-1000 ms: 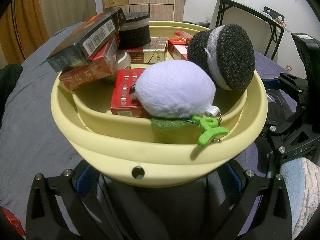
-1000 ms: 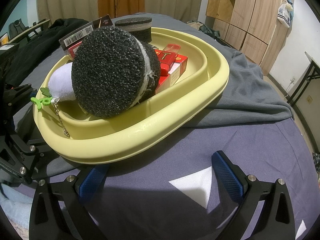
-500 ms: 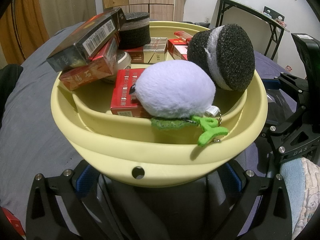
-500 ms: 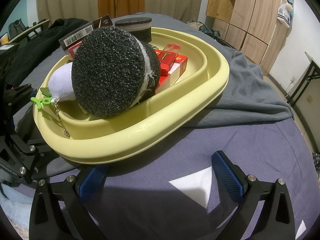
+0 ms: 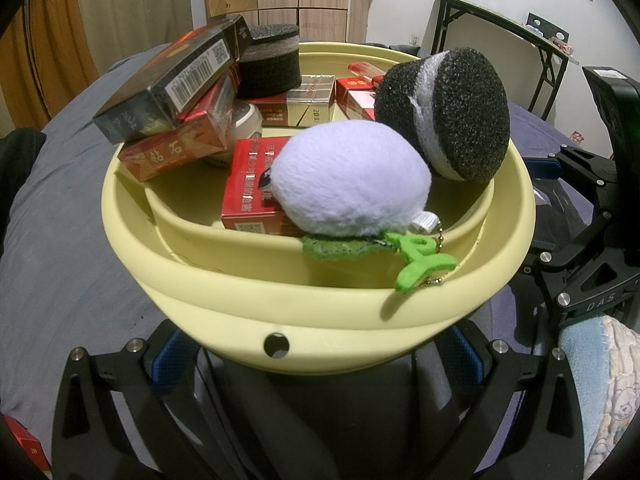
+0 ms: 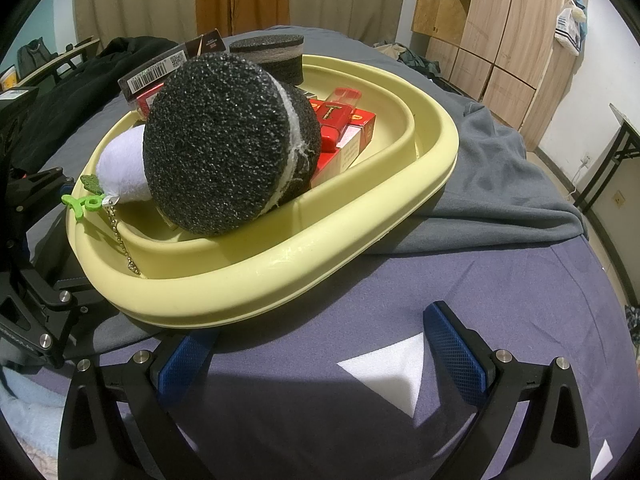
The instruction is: Organize rigid objects
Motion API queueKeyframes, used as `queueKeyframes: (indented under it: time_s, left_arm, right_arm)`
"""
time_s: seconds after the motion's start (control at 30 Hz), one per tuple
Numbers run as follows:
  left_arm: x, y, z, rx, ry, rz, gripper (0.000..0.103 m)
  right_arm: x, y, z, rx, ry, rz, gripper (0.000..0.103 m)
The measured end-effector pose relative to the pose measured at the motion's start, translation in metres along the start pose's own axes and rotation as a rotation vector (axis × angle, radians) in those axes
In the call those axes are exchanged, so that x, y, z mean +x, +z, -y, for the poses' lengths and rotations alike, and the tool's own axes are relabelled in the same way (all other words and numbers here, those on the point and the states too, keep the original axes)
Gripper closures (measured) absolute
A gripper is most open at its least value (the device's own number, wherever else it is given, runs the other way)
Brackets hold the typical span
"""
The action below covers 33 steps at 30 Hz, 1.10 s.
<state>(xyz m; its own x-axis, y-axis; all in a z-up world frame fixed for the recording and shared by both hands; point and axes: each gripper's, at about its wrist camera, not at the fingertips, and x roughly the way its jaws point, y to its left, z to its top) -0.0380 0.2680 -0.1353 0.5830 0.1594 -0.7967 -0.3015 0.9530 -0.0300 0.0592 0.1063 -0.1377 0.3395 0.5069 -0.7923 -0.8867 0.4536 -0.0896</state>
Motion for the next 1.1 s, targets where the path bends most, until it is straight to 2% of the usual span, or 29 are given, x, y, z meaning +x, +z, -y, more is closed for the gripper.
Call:
queueKeyframes:
  time_s: [1.1]
  left_arm:
    - [0.0002, -0.0005, 0.0008, 0.000, 0.001, 0.000, 0.000]
  right_arm:
    - [-0.0008, -0.0013, -0.0045, 0.002, 0.000, 0.000, 0.000]
